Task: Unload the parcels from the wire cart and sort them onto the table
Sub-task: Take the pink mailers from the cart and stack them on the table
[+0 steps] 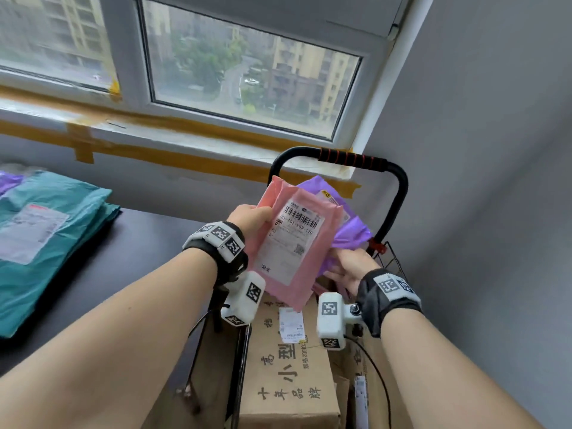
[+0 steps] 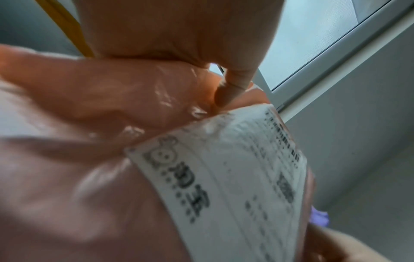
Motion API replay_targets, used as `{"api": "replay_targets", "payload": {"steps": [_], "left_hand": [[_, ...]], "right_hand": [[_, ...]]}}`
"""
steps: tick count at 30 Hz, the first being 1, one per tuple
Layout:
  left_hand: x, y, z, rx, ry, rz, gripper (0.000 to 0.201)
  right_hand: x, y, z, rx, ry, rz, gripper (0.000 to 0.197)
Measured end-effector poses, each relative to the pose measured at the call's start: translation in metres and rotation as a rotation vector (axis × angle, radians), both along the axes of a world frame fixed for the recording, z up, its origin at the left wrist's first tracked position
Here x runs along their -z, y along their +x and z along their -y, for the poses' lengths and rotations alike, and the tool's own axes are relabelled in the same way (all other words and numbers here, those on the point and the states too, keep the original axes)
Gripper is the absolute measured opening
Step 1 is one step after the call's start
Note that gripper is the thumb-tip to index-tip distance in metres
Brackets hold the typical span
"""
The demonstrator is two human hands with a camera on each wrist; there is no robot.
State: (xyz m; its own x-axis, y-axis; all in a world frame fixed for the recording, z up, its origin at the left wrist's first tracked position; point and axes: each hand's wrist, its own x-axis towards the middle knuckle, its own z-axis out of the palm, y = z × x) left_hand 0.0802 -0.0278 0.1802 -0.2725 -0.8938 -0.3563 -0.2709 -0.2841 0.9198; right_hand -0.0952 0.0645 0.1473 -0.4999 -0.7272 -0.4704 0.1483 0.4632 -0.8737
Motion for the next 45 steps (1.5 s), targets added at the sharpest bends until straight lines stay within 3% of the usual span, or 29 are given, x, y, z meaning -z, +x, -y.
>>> {"api": "replay_targets", "payload": {"steps": [3,6,8,11,12,14,16,20,25,29,35,40,45], "left_hand": [[-0.01,0.025,-0.015,-0.063,-0.026,0.072,0.013],[-0.012,0.06,-0.02,-0.129,-0.121,0.154,0.027],[-0.01,0.086,-0.026,-0.181,-0.124,0.173,0.016],[-0.014,0.121,-0.041,-0.198,-0.103,0.197,0.007],[-0.016,0.132,-0.045,-0.196,-0.1,0.197,0.011],[-0.022,0.153,-0.053,-0.217,-0.095,0.18,0.03],[-0.028,0.171,-0.058,-0.22,-0.077,0.158,0.041],[-0.037,0.2,-0.055,-0.273,-0.065,0.095,0.042],[-0.041,0.251,-0.029,-0.353,-0.065,0.053,0.034],[-0.038,0.298,0.01,-0.368,-0.012,0.014,0.036],[-0.04,0.376,0.077,-0.318,-0.064,0.076,0.051],[-0.034,0.423,0.127,-0.219,-0.109,0.124,0.048],[-0.025,0.429,0.157,-0.062,-0.126,0.175,0.013]], "right_hand": [[-0.006,0.02,-0.005,0.055,-0.096,0.034,0.011],[-0.011,0.029,-0.012,0.056,-0.179,0.035,0.011],[-0.008,0.038,-0.015,0.06,-0.187,0.055,0.009],[0.012,0.054,-0.007,0.016,-0.176,0.043,0.029],[0.01,0.069,-0.007,-0.02,-0.171,0.043,0.029],[0.0,0.107,-0.012,-0.093,-0.19,0.052,0.005],[-0.01,0.14,-0.012,-0.174,-0.197,0.064,0.018],[-0.029,0.194,0.002,-0.268,-0.244,0.099,0.026],[-0.041,0.256,0.037,-0.259,-0.304,0.229,0.02],[-0.041,0.31,0.078,-0.38,-0.366,0.418,0.044],[-0.025,0.4,0.15,-0.418,-0.29,0.153,0.033],[-0.016,0.445,0.187,-0.322,-0.271,0.143,0.015],[-0.016,0.441,0.203,-0.219,-0.242,0.036,0.03]]}}
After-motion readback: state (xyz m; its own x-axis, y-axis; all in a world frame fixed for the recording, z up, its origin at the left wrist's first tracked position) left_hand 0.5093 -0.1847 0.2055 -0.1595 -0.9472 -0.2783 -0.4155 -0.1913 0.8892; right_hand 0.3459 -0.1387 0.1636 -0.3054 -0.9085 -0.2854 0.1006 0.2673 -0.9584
